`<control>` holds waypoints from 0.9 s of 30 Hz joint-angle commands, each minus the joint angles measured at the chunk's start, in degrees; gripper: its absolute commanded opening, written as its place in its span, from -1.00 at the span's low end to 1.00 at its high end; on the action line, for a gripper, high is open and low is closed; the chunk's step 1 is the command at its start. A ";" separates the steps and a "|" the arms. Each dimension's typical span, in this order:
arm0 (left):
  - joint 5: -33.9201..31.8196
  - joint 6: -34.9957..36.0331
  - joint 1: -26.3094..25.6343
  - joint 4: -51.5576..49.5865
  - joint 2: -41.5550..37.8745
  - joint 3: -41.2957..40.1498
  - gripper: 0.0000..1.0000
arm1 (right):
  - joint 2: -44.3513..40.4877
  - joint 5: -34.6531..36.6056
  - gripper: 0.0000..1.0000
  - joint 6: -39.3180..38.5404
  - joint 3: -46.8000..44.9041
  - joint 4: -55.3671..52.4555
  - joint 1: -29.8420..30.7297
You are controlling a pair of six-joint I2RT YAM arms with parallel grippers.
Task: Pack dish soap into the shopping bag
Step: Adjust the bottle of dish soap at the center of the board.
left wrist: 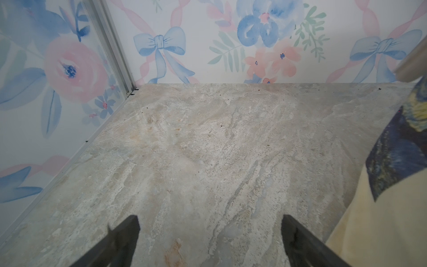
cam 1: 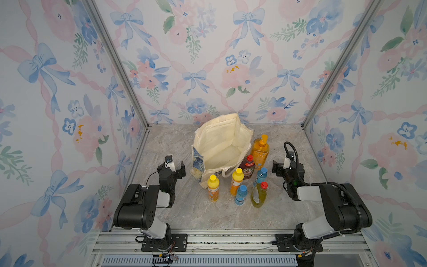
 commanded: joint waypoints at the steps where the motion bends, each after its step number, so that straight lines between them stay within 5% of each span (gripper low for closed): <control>1: 0.61 0.94 0.54 1.32 0.71 0.79 0.96 | 0.65 -0.61 0.93 -0.55 1.07 1.91 -0.59; 15: 3.33 0.81 1.29 -0.59 0.07 1.60 0.96 | 0.65 -0.61 0.93 -0.49 1.07 1.96 -0.57; 27: -2.98 -3.42 2.92 -10.18 -12.11 1.73 0.96 | -3.85 1.03 0.93 0.00 1.76 -2.84 -0.56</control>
